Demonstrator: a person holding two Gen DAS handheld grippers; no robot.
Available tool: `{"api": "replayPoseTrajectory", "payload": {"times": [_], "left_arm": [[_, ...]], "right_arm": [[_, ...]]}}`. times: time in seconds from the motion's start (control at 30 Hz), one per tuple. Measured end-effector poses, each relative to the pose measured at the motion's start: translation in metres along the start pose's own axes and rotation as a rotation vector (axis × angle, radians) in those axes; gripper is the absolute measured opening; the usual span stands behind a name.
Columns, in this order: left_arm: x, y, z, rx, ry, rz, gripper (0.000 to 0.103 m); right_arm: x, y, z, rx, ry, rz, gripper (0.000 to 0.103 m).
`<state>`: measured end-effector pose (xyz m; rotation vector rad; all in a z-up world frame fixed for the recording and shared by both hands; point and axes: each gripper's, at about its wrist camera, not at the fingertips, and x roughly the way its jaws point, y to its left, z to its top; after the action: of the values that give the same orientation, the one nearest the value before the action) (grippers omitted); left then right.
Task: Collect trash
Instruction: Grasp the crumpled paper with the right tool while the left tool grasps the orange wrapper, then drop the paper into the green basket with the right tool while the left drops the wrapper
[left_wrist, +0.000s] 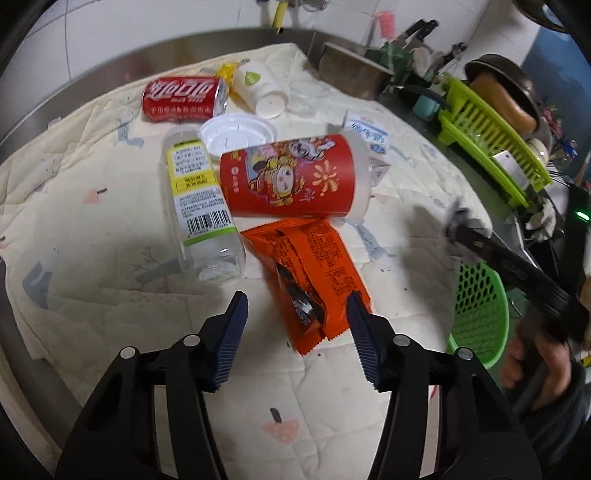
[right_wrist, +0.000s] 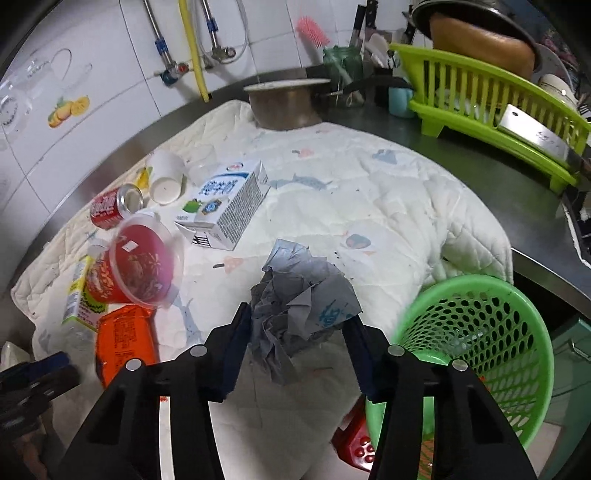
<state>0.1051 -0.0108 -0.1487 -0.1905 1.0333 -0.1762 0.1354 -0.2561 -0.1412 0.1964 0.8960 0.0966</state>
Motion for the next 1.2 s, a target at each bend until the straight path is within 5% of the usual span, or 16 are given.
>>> {"api": "replayPoseTrajectory", "payload": {"times": [0.17,0.43,0.7,1.2], "left_arm": [[0.016,-0.005,0.003,-0.063,0.039,-0.042,0.055],[0.041,-0.006,0.007,-0.143,0.066,0.023,0.054],[0.043,0.006,0.002,-0.212,0.056,-0.039,0.006],[-0.018,-0.022,-0.002,-0.077,-0.026,-0.136,0.0]], "right_arm": [[-0.023,-0.006,-0.007,0.005,-0.035,-0.004,0.049],[-0.053,-0.021,-0.02,0.029,-0.074,-0.023,0.049],[-0.08,-0.04,-0.039,0.048,-0.095,-0.072,0.049],[-0.088,-0.093,-0.073,0.091,-0.054,-0.239,0.049]]}}
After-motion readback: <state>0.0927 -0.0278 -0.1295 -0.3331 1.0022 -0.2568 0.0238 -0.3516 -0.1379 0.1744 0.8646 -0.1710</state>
